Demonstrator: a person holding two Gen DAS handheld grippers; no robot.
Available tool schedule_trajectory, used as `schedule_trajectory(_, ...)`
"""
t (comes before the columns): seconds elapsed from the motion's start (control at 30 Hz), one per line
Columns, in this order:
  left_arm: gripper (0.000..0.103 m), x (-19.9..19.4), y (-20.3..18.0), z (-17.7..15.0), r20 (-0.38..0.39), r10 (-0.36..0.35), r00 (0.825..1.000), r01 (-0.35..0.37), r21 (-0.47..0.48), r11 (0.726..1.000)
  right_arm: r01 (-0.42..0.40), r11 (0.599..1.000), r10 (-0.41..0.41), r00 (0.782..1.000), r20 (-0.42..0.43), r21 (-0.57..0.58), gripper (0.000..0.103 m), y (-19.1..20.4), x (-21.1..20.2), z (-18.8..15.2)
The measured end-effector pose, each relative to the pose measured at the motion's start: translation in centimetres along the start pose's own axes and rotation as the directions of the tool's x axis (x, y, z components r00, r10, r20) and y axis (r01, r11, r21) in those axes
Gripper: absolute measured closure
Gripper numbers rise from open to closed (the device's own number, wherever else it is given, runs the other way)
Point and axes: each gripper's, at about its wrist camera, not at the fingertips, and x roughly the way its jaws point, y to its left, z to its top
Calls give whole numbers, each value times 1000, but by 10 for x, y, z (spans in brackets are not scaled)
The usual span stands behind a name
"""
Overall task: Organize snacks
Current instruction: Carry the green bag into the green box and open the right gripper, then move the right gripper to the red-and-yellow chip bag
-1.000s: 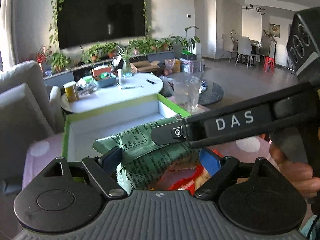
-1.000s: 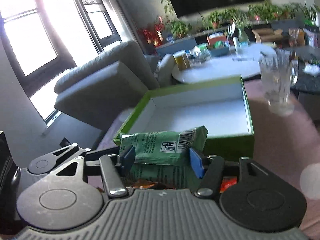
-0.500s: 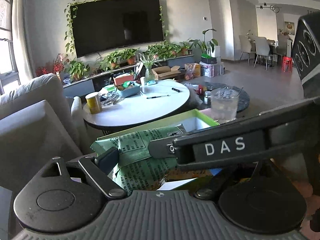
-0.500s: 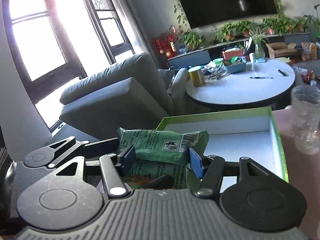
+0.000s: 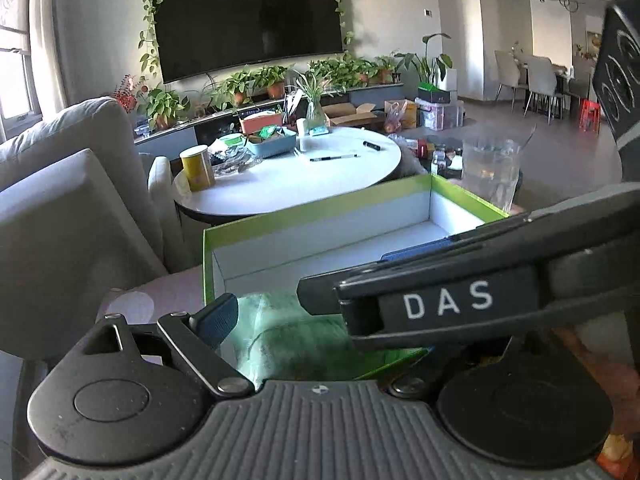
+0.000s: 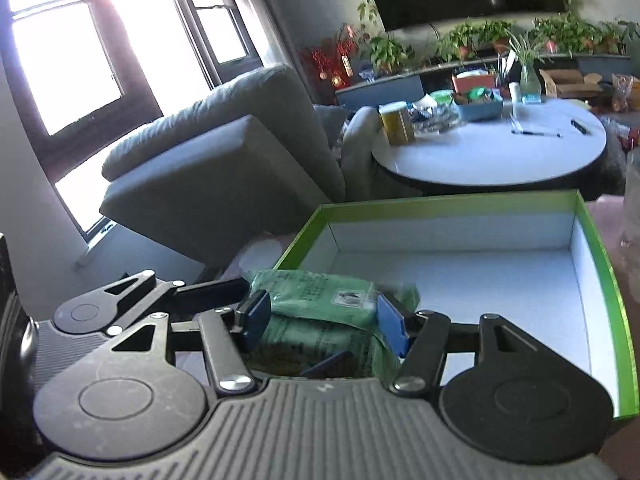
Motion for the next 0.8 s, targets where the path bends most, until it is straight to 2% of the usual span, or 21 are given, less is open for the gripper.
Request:
schedule_trajectory(0.17, 11, -2, 0, -6, -17, 27, 999, -27, 4, 1000, 22, 1000, -22, 1000, -16, -12, 41, 1, 3, -5)
schedule_trajectory(0.37, 10, -16, 7, -7, -13, 54, 998, -55, -45, 997, 37, 999, -37, 999, 13, -11, 41, 1, -12, -5)
schedule_trajectory(0.8, 9, -92, 5, -43, 12, 133, 991, -132, -92, 987, 67, 997, -65, 994, 87, -24, 41, 1, -66, -21)
